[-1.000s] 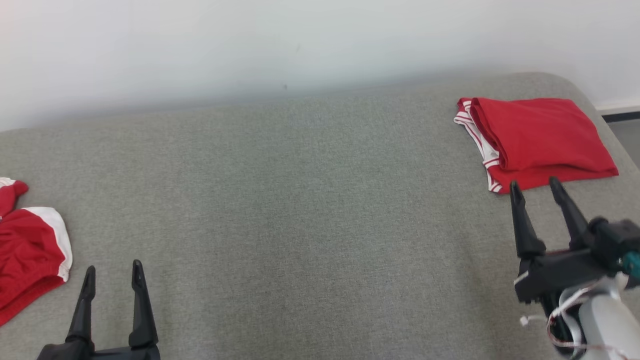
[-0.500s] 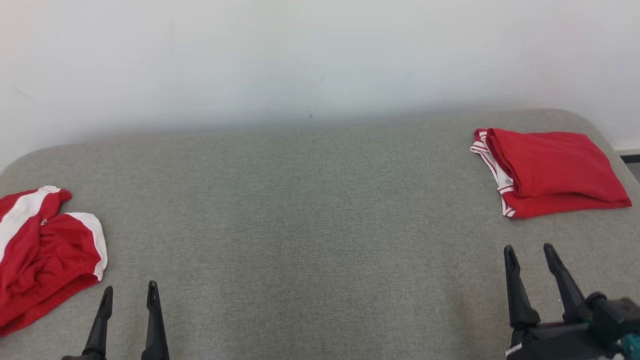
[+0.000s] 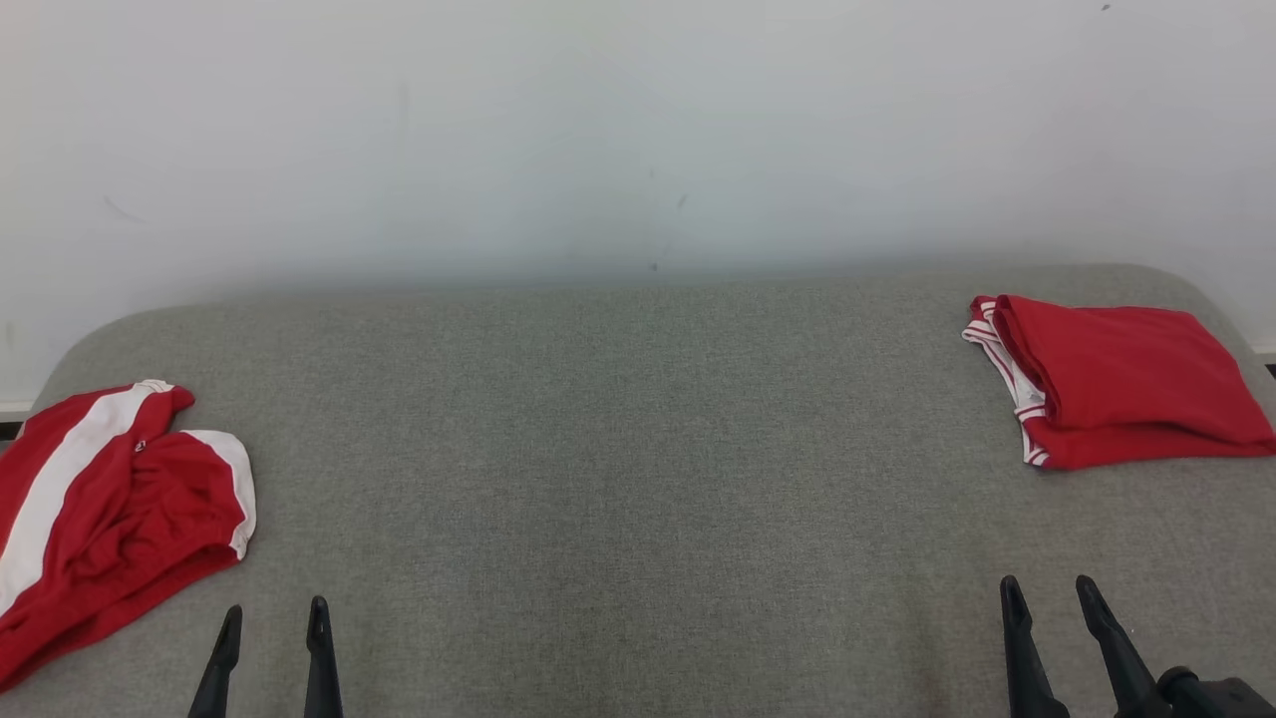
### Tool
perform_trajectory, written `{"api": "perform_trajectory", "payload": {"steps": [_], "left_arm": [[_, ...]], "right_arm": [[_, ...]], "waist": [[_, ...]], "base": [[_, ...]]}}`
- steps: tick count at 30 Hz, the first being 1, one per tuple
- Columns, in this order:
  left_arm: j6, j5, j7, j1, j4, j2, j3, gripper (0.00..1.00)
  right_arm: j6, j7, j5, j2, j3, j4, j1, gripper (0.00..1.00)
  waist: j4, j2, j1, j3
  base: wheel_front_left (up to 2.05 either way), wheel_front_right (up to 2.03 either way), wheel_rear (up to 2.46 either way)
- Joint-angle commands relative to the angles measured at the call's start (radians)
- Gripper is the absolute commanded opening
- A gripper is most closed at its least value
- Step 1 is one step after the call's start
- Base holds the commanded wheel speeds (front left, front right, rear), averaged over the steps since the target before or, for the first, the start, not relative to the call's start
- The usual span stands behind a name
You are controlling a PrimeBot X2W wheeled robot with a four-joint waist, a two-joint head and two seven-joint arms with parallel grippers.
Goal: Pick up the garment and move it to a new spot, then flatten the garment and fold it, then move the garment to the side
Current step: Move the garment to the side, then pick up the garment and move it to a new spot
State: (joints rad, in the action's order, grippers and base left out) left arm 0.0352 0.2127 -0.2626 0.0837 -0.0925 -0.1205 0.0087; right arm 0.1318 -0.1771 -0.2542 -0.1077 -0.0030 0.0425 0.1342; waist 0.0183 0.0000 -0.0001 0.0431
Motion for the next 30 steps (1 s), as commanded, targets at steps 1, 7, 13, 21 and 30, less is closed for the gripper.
{"api": "perform_trajectory", "payload": {"steps": [1,7,13,21,30], "left_arm": [[0.001,-0.006,-0.003,0.016,-0.009,-0.003,-0.001,1.0],[0.007,0.003,-0.003,0.014,-0.042,-0.008,-0.006,1.0],[0.011,0.006,-0.002,0.007,-0.057,-0.015,-0.012,1.0],[0.005,0.012,-0.003,-0.004,-0.064,-0.02,-0.018,1.0],[-0.001,0.013,-0.002,-0.015,-0.066,-0.024,-0.024,1.0]], "right_arm": [[-0.002,-0.014,-0.014,0.007,-0.004,0.014,0.011,1.0],[-0.002,-0.032,-0.014,0.005,0.003,0.052,0.015,1.0],[-0.002,-0.035,-0.017,0.007,0.01,0.069,0.002,1.0],[-0.002,-0.037,-0.013,0.012,0.011,0.077,0.002,1.0],[-0.002,-0.037,-0.016,0.013,0.011,0.08,0.005,1.0]], "waist": [[-0.003,0.0,0.0001,0.005],[-0.009,0.0,0.0001,0.009],[-0.013,0.0,0.0001,0.009],[-0.022,0.0,0.0001,0.0],[-0.045,0.0,0.0001,-0.003]], "base": [[0.0,0.0,0.0],[0.0,0.0,0.0],[0.0,0.0,0.0],[0.0,0.0,0.0],[0.0,0.0,0.0]]}}
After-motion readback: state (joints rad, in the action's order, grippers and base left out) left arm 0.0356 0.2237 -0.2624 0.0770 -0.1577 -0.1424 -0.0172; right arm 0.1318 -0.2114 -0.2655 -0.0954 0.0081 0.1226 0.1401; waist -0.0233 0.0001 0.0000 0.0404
